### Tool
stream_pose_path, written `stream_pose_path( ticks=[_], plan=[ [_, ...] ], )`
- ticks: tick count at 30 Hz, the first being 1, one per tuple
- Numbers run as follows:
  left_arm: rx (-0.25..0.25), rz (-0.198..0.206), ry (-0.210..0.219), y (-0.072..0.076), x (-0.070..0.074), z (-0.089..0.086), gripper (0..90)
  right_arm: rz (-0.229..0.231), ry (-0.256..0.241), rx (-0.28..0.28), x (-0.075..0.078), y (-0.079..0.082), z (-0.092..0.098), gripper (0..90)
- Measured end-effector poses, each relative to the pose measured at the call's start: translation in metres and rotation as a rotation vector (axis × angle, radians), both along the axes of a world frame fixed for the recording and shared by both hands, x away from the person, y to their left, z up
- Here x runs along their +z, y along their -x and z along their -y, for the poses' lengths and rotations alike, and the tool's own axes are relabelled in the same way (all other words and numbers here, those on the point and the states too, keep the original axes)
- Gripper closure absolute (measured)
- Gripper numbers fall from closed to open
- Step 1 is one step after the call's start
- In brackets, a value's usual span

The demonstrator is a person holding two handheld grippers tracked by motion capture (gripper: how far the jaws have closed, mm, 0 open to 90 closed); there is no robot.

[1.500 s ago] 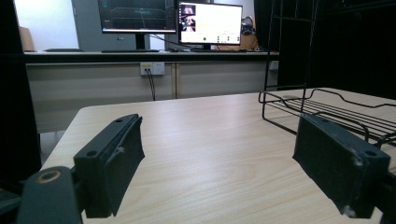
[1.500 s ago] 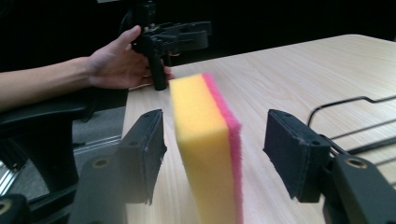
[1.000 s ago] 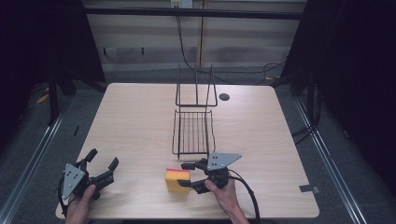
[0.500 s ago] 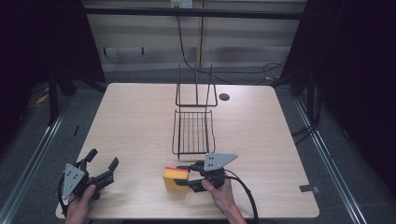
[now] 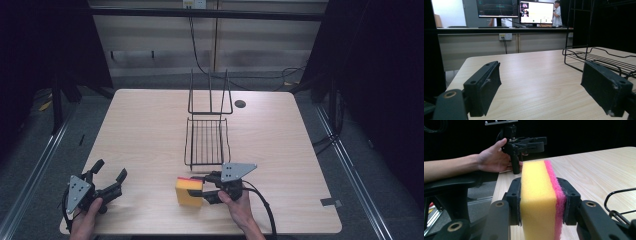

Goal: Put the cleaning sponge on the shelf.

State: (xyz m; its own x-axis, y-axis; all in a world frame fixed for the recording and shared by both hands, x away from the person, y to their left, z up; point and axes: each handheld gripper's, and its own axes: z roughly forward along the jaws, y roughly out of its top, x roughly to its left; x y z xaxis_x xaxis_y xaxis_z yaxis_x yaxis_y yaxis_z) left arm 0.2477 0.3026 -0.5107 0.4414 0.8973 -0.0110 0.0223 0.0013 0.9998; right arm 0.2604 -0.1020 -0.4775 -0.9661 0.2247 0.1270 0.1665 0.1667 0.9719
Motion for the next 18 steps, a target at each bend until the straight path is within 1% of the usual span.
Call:
stream_pose_path(
  ticks=[1,5,8,9,11,12,13,18],
  plan=[
    [0.0,0.001,0.005,-0.0001,-0.0001,0.0003,15.5,-0.001,0.001,0.0,0.0007,-0.0001,0.0005,59.6],
    [0.0,0.0,0.004,0.0,0.0,0.0002,15.5,-0.005,0.0,0.004,0.0041,-0.0012,0.0034,59.7],
    [0.0,0.001,0.005,0.0,0.0,0.0003,15.5,-0.019,0.0,0.013,0.0045,-0.0018,0.005,59.7],
    [0.0,0.0,0.003,0.0,0.0,0.0002,15.5,-0.026,0.008,0.016,0.0045,-0.002,0.0059,59.7],
    [-0.001,0.001,0.004,0.0,0.0,0.0002,15.4,-0.026,0.009,0.017,0.0046,-0.0023,0.0063,59.7],
    [-0.002,0.0,0.009,-0.0001,-0.0001,0.0006,15.5,-0.03,0.01,0.013,0.005,-0.0031,0.0073,59.7],
    [0.0,0.0,0.003,0.0,0.0,0.0003,15.5,-0.032,0.01,0.007,0.0054,-0.0032,0.0079,59.7],
    [0.001,0.002,0.003,0.0,0.0,0.0001,15.5,-0.034,0.001,-0.002,0.0071,-0.0043,0.0103,59.7]
  ],
)
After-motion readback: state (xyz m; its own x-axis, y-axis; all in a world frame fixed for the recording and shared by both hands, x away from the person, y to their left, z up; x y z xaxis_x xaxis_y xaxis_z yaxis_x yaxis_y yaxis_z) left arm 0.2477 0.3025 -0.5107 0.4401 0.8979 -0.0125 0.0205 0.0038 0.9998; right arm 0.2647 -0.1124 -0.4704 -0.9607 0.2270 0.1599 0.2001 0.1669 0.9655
